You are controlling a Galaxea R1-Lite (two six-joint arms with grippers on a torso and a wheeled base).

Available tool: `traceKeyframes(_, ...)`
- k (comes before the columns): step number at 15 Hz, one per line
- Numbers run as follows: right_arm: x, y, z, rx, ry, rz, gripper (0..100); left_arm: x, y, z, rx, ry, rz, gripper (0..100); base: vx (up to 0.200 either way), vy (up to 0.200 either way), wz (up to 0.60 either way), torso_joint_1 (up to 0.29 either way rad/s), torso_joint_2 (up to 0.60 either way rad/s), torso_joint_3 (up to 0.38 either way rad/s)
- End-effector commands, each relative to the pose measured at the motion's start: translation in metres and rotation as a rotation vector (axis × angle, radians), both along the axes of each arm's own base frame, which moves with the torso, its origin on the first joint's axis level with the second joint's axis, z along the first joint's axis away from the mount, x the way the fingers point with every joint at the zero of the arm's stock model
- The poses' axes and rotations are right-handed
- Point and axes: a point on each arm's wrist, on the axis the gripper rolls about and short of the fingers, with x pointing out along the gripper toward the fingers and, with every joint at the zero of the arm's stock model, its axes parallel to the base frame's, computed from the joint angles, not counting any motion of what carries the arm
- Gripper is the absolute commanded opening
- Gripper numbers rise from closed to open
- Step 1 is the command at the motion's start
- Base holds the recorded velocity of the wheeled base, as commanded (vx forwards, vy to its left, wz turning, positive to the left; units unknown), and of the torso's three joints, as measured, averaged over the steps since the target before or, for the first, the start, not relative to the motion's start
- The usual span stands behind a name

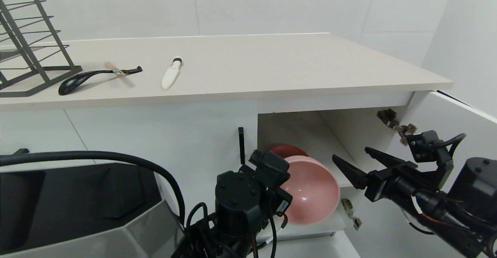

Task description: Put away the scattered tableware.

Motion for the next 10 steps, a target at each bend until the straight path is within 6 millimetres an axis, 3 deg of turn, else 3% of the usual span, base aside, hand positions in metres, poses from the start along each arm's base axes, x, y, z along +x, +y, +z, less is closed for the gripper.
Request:
traceKeyframes(1, 0.0, 0.0, 0.0, 0.0, -0.001, 0.0, 100, 0.006, -0.006, -0.008, 0.001, 0.0, 0.007, 0, 0.0, 0.0, 0.0, 0.0, 0.0, 0.0)
traceKeyframes(10, -0.005, 0.003, -0.005, -0.013, 0.024, 0.021, 100, 0.037, -0.009, -0.02, -0.051, -0.129, 0.07, 0, 0.0, 0.0, 0.0, 0.0, 0.0, 0.0)
